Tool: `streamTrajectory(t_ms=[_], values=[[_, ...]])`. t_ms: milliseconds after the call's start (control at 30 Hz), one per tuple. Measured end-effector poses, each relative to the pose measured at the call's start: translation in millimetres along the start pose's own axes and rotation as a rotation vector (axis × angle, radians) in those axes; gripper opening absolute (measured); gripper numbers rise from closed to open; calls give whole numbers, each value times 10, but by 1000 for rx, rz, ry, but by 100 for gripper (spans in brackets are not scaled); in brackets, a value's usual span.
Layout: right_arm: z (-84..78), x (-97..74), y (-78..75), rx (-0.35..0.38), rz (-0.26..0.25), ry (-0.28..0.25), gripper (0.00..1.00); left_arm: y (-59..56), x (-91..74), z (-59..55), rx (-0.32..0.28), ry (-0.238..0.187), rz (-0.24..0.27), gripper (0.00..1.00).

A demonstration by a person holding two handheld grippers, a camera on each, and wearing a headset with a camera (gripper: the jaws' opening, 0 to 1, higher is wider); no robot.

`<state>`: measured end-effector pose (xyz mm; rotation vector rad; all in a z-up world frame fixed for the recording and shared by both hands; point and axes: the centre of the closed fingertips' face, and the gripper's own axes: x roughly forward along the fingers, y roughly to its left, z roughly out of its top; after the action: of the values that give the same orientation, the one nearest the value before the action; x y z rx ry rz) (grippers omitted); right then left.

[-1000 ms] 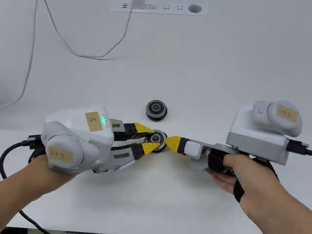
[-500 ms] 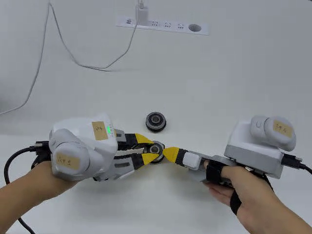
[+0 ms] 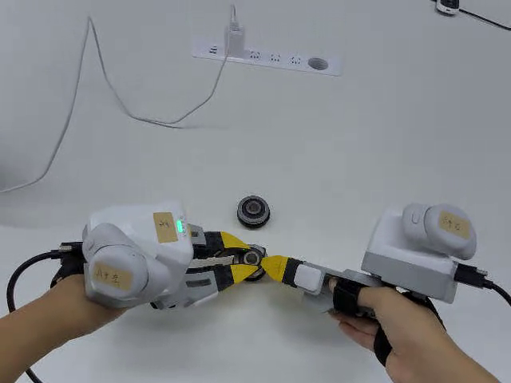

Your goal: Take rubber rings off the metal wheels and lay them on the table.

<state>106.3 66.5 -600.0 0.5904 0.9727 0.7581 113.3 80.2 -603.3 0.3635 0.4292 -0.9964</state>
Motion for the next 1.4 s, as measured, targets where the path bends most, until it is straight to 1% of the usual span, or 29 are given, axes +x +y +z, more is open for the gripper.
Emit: streamTrajectory(t_ms=[367,633,700,767,867,1000,1033,1100,1167,1233,1300,1333,1367,1400], values=[[-17,13,118,-45,18,21,0,-1,-1,0,-3,-7,7,12],[-2,2,118,-56,10,25,0,5,3,4,2,-9,10,12],[-3,2,111,-55,4,26,0,4,3,8,20,-6,10,12],[-2,5,102,-53,-1,25,0,2,3,10,21,-5,10,12],[-3,12,84,-49,-11,23,0,-1,3,18,48,-6,7,13],[0,22,66,-33,-20,20,1,-1,4,18,55,-6,-2,13],[1,26,60,-34,-22,20,1,-3,5,24,58,-2,-3,13],[4,28,63,-31,-20,18,1,-16,-1,47,60,-8,-7,13],[5,30,62,-32,-22,17,1,-14,-12,37,54,-1,-4,13],[8,31,67,-31,-21,15,1,18,-36,34,42,-3,9,16],[10,34,81,-30,-16,13,1,41,-77,50,27,-18,15,19],[15,35,87,-30,-14,11,1,31,-92,68,7,-31,9,21],[23,37,96,-27,-10,7,1,37,-118,85,0,-41,11,24],[29,38,101,-28,-9,5,1,44,-135,85,3,-42,14,24]])
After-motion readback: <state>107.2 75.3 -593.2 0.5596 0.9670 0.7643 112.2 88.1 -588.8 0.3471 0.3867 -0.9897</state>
